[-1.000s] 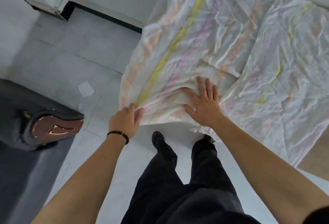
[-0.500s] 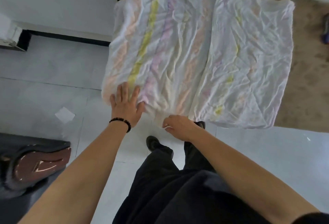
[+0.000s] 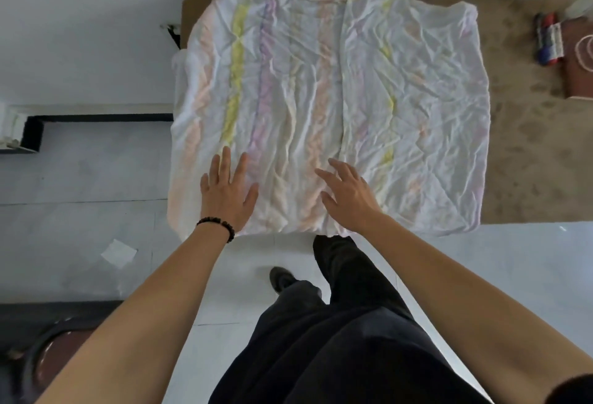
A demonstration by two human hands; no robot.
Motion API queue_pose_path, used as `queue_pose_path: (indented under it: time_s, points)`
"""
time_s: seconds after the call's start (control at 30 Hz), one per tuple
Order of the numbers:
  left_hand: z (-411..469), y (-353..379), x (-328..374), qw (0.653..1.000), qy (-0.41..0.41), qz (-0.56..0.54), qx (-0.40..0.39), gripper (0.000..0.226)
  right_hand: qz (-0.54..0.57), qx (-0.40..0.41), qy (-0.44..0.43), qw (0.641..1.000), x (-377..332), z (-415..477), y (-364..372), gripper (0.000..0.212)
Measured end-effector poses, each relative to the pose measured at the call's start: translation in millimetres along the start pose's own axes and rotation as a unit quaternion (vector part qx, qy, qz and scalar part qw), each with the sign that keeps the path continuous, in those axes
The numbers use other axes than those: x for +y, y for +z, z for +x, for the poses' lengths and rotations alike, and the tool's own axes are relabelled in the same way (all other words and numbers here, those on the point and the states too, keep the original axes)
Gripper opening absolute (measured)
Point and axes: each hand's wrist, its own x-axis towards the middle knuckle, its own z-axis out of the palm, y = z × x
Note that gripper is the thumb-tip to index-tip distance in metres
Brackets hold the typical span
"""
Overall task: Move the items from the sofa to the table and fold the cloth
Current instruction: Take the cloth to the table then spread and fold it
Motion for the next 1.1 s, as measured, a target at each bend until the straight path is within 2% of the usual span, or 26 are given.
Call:
queue_pose_path:
  time_s: [0.17, 0.27, 0.43, 0.6, 0.7, 0.8, 0.9, 0.97, 1.03, 1.1]
  points:
    - [38.6, -2.2, 14.0, 0.989, -0.072, 0.046, -0.122, 0.063, -0.080, -0.041, -0.012, 0.996, 17.0, 47.9, -7.3, 0.071]
    - [50.4, -17.5, 16.6, 0.984, -0.099, 0.118, -0.087, 0.053, -0.067, -0.084, -0.010, 0.994, 15.9, 87.0, -17.1, 0.076]
    - [113.0, -53.7, 8.6, 0.977, -0.142, 0.145, -0.064, 0.054, -0.064, -0.060, -0.034, 0.996, 5.6, 162.5, -43.6, 0.078]
    - [218.2, -84.1, -4.7, 0.992, -0.067, 0.061, 0.084, 0.041, -0.038, -0.013, 0.051, 0.998, 10.5, 219.3, -58.7, 0.079]
    - [304.8, -100.6, -18.9, 0.989, -0.078, 0.031, 0.122, 0.043, -0.053, -0.034, 0.091, 0.994, 24.8, 239.0, -49.4, 0.085]
    - [372.9, -108.4, -32.7, 0.979, -0.152, -0.015, 0.132, 0.044, -0.064, -0.033, 0.099, 0.992, 30.9, 246.8, -40.4, 0.088]
    - [410.5, -115.4, -46.0, 0.944, -0.275, -0.137, 0.123, 0.041, -0.069, -0.041, 0.102, 0.991, 28.3, 247.3, -39.7, 0.090]
    - [416.9, -115.4, -51.4, 0.945, -0.248, -0.191, 0.097, 0.042, -0.074, -0.042, 0.110, 0.990, 27.8, 247.9, -41.7, 0.090]
    - [408.2, -115.5, -52.6, 0.957, -0.174, -0.221, 0.070, 0.042, -0.071, -0.056, 0.116, 0.989, 26.6, 248.1, -44.3, 0.090]
    - [398.9, -113.4, -51.9, 0.973, -0.097, -0.206, 0.031, 0.043, -0.067, -0.068, 0.121, 0.988, 23.8, 247.4, -46.2, 0.090]
